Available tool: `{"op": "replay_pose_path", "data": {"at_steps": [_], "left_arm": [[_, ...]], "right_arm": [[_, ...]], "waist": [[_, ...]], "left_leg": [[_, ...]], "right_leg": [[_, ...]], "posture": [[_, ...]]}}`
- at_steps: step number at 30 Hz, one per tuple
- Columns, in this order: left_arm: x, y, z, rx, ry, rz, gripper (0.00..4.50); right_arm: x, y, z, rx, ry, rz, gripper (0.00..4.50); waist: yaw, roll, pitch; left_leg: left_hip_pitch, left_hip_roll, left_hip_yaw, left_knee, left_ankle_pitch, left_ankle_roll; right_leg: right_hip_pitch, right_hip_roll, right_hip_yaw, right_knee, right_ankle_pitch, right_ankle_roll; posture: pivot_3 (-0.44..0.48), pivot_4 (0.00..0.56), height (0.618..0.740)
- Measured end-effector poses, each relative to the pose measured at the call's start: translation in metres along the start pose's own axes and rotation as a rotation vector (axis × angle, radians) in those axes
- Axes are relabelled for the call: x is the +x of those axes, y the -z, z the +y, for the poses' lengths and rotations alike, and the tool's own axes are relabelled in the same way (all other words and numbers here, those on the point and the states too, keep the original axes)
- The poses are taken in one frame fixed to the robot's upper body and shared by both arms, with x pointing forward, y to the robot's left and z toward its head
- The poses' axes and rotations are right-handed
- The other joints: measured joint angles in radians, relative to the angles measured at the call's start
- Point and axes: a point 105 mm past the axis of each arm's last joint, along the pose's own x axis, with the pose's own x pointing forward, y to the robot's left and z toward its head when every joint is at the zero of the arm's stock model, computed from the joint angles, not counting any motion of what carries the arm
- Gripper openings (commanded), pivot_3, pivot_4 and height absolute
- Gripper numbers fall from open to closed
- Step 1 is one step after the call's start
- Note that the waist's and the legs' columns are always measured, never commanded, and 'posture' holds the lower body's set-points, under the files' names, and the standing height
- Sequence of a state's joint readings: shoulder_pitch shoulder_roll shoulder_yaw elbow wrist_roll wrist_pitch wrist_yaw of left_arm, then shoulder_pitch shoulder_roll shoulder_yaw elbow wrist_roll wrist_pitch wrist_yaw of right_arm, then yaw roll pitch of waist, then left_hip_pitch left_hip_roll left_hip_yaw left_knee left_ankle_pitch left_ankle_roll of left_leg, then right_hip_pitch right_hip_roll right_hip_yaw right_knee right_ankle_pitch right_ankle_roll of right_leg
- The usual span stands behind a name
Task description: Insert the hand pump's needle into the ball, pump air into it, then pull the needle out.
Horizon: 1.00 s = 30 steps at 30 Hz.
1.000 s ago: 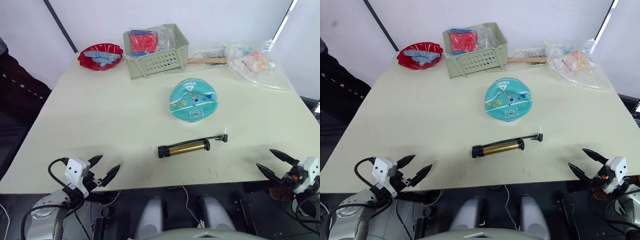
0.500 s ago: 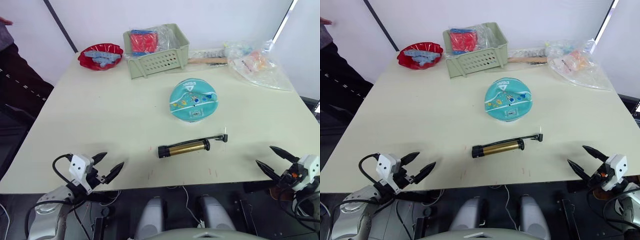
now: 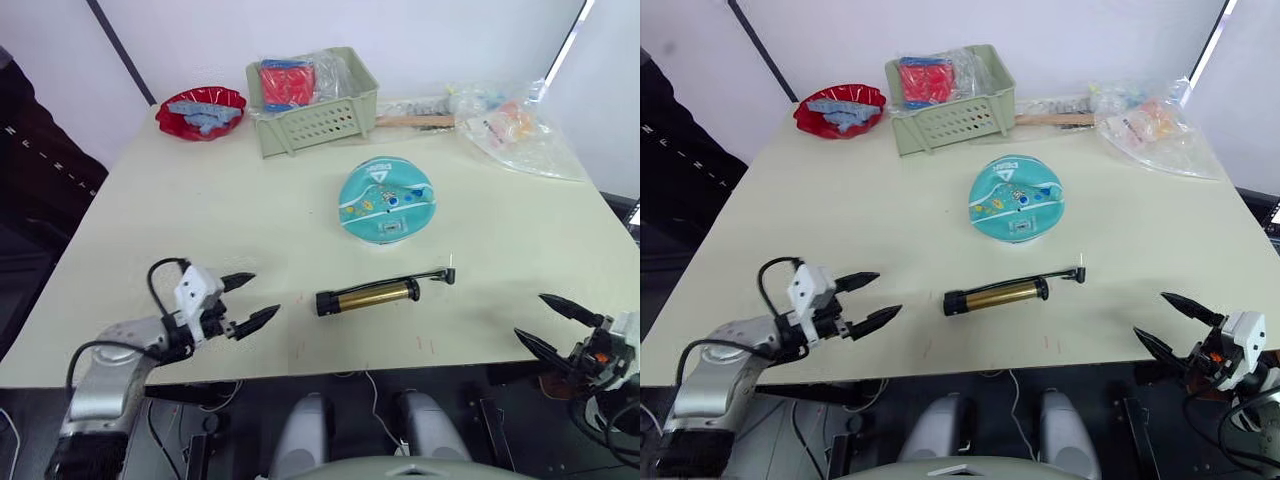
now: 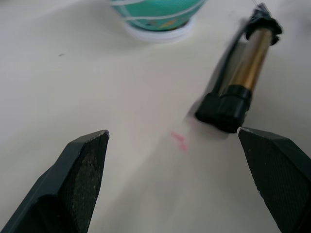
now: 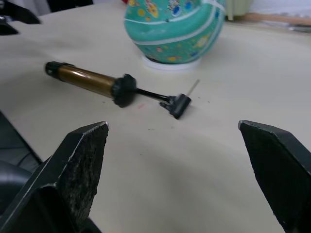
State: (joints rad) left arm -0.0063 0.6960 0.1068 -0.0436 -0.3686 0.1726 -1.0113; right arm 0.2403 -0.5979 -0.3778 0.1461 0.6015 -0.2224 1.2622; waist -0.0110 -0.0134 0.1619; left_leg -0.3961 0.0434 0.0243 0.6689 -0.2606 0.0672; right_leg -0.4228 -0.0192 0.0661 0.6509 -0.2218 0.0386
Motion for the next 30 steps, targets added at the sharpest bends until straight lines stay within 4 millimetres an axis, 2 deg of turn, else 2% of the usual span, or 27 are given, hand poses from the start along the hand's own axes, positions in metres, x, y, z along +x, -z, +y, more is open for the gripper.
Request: {"op": "replay_pose_path", "data": {"at_steps": [6, 19, 23, 26, 30], "left_arm": [[0.036, -0.025, -0.002, 0.077, 0.141, -0.006, 4.5], [0.099, -0.042, -0.004, 0.124, 0.315, 0.065, 4.5], [0.114, -0.042, -0.009, 0.127, 0.37, 0.085, 3.41], [0.124, -0.047, -0.011, 0.147, 0.398, 0.091, 1.89], [0.134, -0.045, -0.013, 0.146, 0.426, 0.112, 1.89]], "right_arm": [[0.006, -0.02, 0.008, -0.022, -0.076, -0.033, 4.49], [0.013, -0.047, 0.032, -0.012, -0.125, -0.045, 4.49], [0.013, -0.051, 0.033, -0.011, -0.125, -0.051, 4.5], [0.012, -0.054, 0.031, -0.019, -0.112, -0.056, 4.5], [0.012, -0.056, 0.03, -0.027, -0.107, -0.058, 4.5]], "waist": [[0.001, 0.0, 0.0], [0.002, -0.001, 0.0], [-0.001, -0.001, 0.0], [-0.001, -0.001, 0.0], [-0.001, -0.001, 0.0]], "left_leg": [[0.0, 0.0, -0.001, 0.0, 0.0, 0.0], [-0.001, -0.001, -0.002, 0.001, 0.0, 0.0], [-0.001, -0.002, -0.003, 0.001, 0.0, 0.0], [-0.001, -0.002, -0.003, 0.001, 0.0, 0.0], [-0.002, -0.002, -0.003, 0.001, 0.0, 0.0]], "right_leg": [[0.0, 0.001, 0.0, 0.0, 0.0, 0.0], [0.0, 0.002, 0.0, 0.0, -0.001, 0.001], [0.0, 0.002, 0.0, 0.001, -0.001, 0.001], [0.0, 0.002, 0.0, 0.001, -0.001, 0.001], [0.0, 0.002, 0.0, 0.001, -0.001, 0.002]], "posture": [[0.0, 0.15, 0.738], [0.0, 0.15, 0.738], [0.0, 0.15, 0.738], [0.0, 0.15, 0.738], [0.0, 0.15, 0.738]]}}
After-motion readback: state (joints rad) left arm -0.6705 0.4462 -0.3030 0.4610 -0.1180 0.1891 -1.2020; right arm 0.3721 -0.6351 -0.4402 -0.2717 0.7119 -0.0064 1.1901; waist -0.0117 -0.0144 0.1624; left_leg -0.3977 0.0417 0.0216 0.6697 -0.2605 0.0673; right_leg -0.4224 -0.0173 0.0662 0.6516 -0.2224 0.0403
